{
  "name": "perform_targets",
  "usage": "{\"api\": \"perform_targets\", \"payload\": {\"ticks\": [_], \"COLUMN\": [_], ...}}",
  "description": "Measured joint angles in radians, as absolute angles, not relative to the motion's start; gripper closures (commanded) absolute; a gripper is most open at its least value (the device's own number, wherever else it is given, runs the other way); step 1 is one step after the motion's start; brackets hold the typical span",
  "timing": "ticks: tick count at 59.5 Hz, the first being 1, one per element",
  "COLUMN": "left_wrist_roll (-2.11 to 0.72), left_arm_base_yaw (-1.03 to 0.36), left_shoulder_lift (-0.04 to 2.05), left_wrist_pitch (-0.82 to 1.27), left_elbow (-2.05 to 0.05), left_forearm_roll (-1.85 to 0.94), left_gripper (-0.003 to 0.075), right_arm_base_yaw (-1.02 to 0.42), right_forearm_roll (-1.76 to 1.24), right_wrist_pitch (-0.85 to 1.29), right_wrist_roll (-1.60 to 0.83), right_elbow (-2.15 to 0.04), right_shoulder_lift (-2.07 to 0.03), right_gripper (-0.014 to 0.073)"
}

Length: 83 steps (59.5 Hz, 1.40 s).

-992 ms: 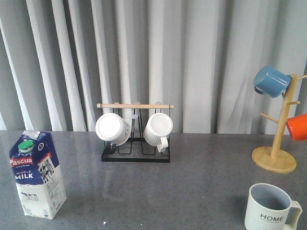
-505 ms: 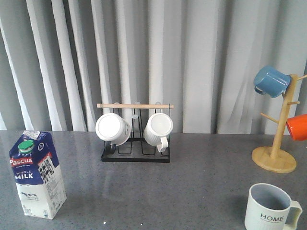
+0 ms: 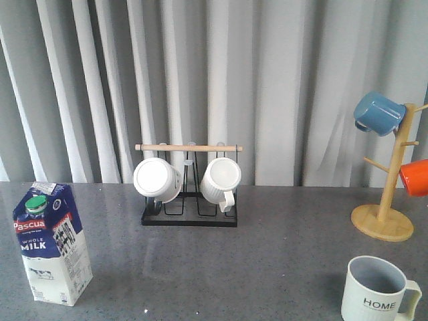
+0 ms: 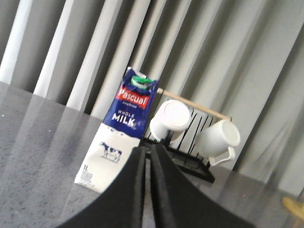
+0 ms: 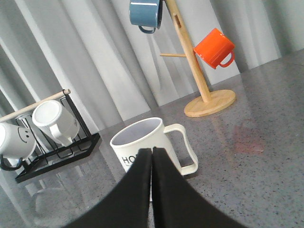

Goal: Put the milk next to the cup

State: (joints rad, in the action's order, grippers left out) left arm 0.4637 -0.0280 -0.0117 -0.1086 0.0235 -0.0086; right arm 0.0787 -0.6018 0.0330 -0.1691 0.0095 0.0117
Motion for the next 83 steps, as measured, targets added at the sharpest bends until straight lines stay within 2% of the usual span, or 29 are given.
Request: {"api": "perform_targets", "payload": {"ticks": [8,19,24,27,34,41,52,64,75,83], "left_wrist_roll": [0.574,0.707,0.717,0.719,0.721,0.721,0.721,0.684,0.538,0.445], "left_arm_base_yaw": [-0.028,-0.028,-0.028,-0.028,-0.028,-0.028,-0.028,-0.028,-0.028,-0.028], "left_shoulder_lift": [-0.012,-0.012,-0.012,-0.012,-0.012,-0.012,0.017,0.213,0.395,0.467], "left_wrist_pitch": [-0.193,-0.219,-0.226,-0.243,-0.293,-0.312,-0.06,0.256,0.339,0.345], "left_elbow": [0.024,0.024,0.024,0.024,0.024,-0.01,-0.261,-0.552,-0.697,-0.729], "left_forearm_roll": [-0.009,-0.009,-0.019,-0.052,-0.136,-0.114,0.155,0.292,0.246,0.165], "left_gripper": [0.0537,0.0346,0.0273,0.0246,0.0235,0.0235,0.0235,0.0235,0.0235,0.0235], "right_arm_base_yaw": [0.079,0.079,0.079,0.079,0.079,0.079,0.079,0.079,0.079,0.079], "right_forearm_roll": [-0.586,-0.583,-0.584,-0.594,-0.637,-0.626,-0.508,-0.308,-0.137,-0.015], "right_wrist_pitch": [0.086,0.113,0.096,0.076,0.015,0.054,0.204,0.275,0.301,0.374], "right_wrist_roll": [-0.215,-0.234,-0.235,-0.235,-0.236,-0.298,-0.424,-0.399,-0.329,-0.163], "right_elbow": [-0.082,-0.198,-0.211,-0.211,-0.216,-0.294,-0.558,-0.752,-0.769,-0.755], "right_shoulder_lift": [0.012,-0.039,-0.079,-0.095,-0.105,-0.138,-0.319,-0.552,-0.698,-0.798], "right_gripper": [0.0389,0.0079,-0.0012,-0.0038,-0.0036,-0.001,0.0025,0.0053,0.0083,0.0086]}}
